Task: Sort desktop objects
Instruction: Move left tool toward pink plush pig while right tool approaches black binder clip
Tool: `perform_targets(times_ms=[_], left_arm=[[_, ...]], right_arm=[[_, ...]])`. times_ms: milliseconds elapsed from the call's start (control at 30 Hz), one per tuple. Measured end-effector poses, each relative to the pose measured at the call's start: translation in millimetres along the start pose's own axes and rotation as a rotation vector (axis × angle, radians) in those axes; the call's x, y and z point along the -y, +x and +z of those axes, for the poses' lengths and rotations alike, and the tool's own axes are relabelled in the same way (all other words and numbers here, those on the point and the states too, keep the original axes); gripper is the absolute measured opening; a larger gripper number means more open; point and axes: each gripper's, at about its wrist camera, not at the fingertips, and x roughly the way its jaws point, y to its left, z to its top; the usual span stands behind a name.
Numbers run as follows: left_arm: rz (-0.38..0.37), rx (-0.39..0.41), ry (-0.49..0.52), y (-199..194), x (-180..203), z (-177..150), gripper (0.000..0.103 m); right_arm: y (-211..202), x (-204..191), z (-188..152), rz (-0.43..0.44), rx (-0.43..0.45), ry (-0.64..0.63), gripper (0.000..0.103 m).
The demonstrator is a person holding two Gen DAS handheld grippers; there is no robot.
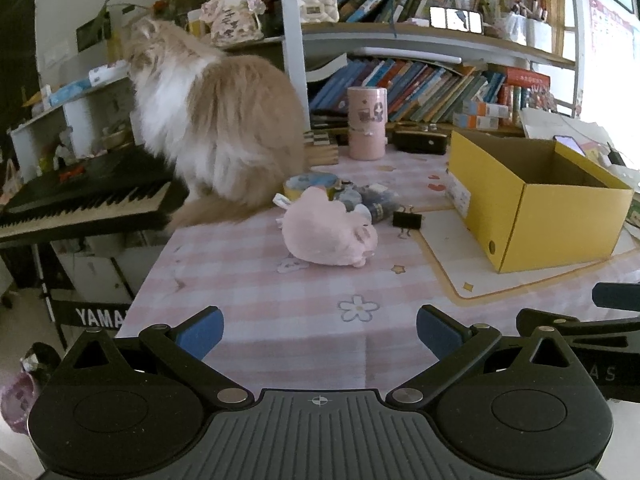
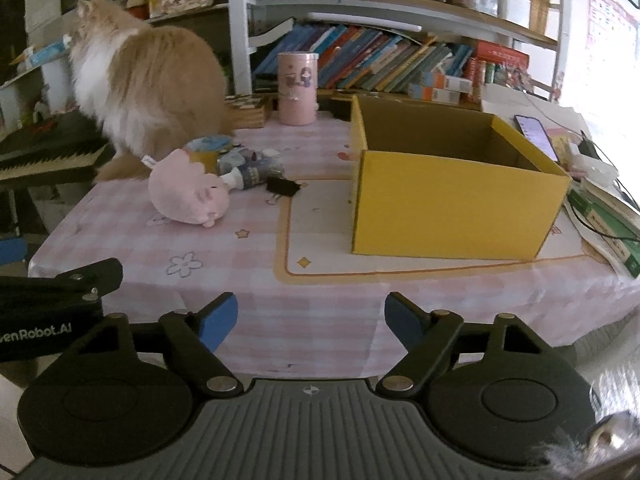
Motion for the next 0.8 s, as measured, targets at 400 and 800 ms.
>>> perform_targets(times_ms=[400, 800], left_arm=[[0.012, 0.002, -0.073, 0, -18, -1, 0.103], [0.017, 0.016, -0.095, 6, -23, 1, 0.103]], right_arm=[[7, -13, 9, 0.038, -0.004, -0.037, 0.080], [20, -18, 13, 0.079, 0.006, -0.044, 0.079]])
